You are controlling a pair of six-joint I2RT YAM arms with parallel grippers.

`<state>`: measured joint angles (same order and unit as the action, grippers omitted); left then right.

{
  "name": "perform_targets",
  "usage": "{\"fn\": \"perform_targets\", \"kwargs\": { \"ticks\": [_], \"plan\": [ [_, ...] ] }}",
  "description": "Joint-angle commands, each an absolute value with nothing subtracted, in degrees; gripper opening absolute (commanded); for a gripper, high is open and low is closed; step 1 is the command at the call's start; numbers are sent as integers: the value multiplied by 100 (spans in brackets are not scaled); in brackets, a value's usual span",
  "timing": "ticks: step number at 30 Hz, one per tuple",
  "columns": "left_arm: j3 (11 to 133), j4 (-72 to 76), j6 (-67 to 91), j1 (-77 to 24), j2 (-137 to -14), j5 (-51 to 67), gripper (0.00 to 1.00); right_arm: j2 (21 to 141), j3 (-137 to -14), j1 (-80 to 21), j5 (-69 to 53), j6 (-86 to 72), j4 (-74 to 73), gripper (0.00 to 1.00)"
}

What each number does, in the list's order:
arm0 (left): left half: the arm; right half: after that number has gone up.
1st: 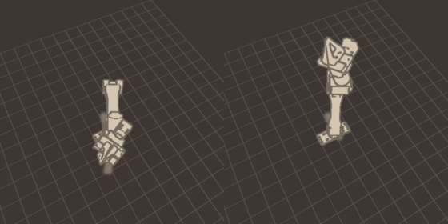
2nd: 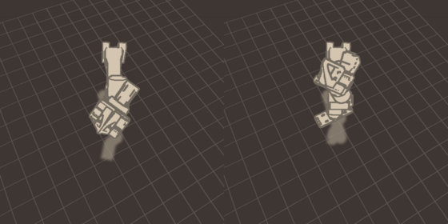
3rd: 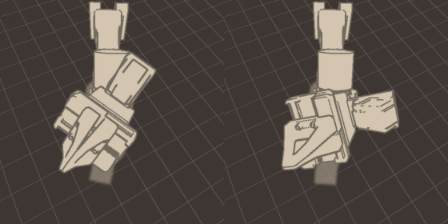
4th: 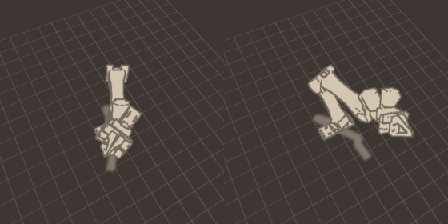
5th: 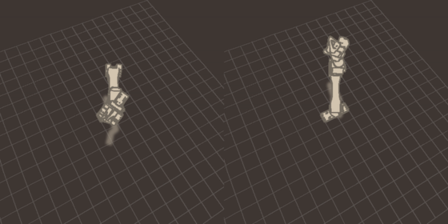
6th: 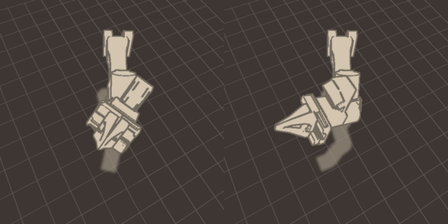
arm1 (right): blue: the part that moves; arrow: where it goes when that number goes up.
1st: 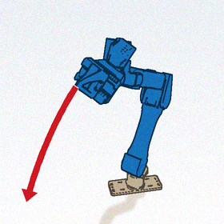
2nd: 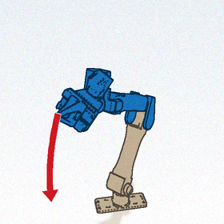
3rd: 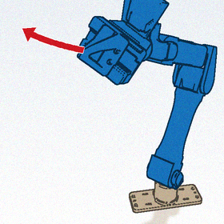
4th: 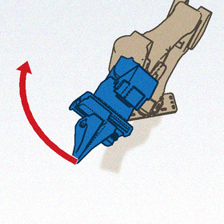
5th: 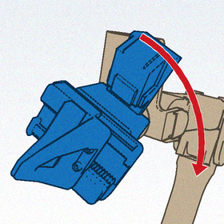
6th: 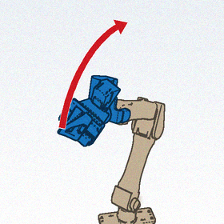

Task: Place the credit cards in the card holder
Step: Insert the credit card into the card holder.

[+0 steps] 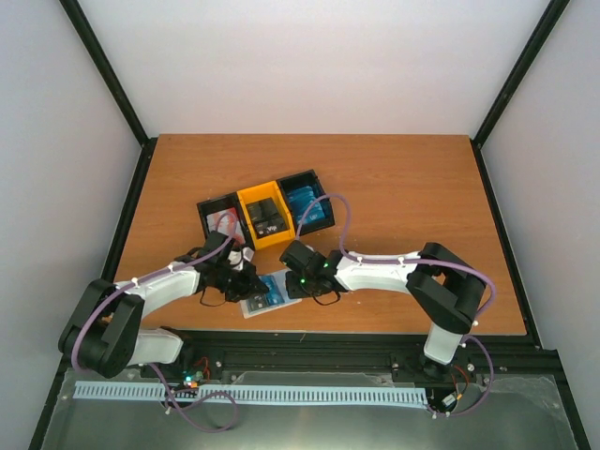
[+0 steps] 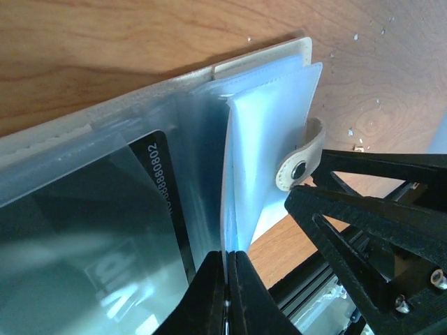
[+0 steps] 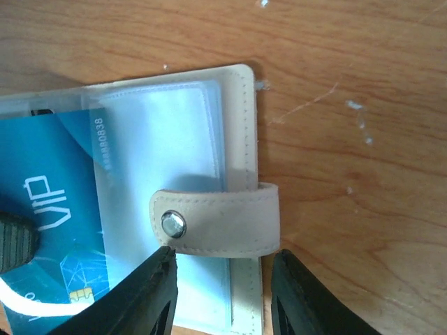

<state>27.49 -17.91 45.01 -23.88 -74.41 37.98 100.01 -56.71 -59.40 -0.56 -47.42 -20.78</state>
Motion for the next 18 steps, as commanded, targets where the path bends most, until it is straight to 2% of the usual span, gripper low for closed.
{"fn": "perform_targets", "kwargs": {
  "ticks": [1, 13, 18],
  "plan": [
    [2606, -1666, 4430, -2333, -7476, 3762, 1, 10078, -5655, -5941, -266, -4748, -2045, 37],
    [2235, -1022, 4266, -2109, -7474, 4153, 6, 9984, -5377, -5941, -662, -4947, -1911, 35],
    [2114, -735, 4385, -2115, -7594, 4199, 6, 10083, -5420, -5941, -700, -5012, -1901, 30]
  ]
}}
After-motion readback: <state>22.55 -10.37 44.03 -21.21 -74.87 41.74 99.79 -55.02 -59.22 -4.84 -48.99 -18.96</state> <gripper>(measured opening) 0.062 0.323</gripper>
